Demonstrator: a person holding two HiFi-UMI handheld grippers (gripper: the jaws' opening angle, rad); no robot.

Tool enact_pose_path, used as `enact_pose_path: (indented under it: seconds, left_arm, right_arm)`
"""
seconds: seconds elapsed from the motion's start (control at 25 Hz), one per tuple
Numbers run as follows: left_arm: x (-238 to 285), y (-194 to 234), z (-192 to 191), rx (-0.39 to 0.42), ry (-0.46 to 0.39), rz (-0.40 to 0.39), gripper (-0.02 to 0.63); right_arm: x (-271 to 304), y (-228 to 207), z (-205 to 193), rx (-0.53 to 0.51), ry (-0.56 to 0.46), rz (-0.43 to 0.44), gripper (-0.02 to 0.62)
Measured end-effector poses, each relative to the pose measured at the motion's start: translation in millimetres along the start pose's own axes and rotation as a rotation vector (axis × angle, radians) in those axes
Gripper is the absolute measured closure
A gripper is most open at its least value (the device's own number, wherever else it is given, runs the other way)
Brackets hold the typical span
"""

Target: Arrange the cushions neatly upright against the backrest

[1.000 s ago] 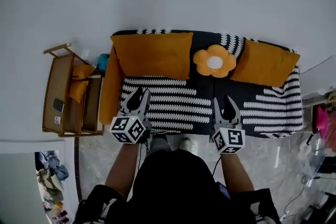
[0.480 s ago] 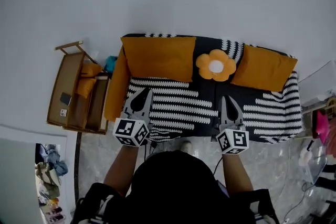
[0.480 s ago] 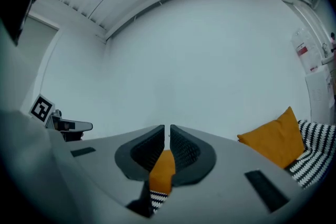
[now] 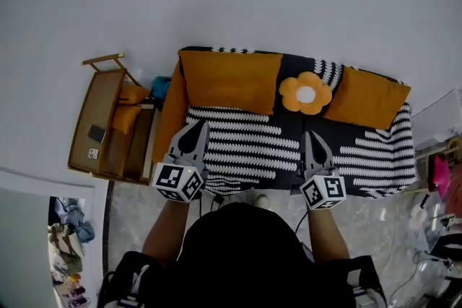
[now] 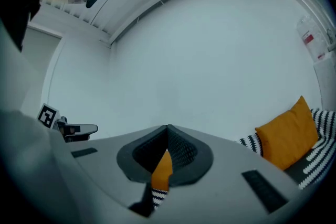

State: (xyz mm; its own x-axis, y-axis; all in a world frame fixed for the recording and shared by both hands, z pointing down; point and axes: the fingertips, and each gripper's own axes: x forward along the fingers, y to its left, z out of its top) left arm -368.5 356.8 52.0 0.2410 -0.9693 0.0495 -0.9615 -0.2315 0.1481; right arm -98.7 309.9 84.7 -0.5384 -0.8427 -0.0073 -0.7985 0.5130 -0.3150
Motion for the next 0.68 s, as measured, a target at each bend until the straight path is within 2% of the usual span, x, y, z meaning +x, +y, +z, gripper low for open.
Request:
enact_pose_path:
  seconds: [0.48,0.68]
  left_arm:
    - [3.9,14.0,-4.0,-0.026,0.011,-0.093,0.575]
    - [8.0,13.9,-8.0,-0.038,0.005,-0.106,0.575]
  right_arm:
    - [7.5,28.1,-3.8,-0.041,0.008,-0.028,0.568]
    - [13.5,36.5,-6.0,-0.067,0.012,-0.009,0.568]
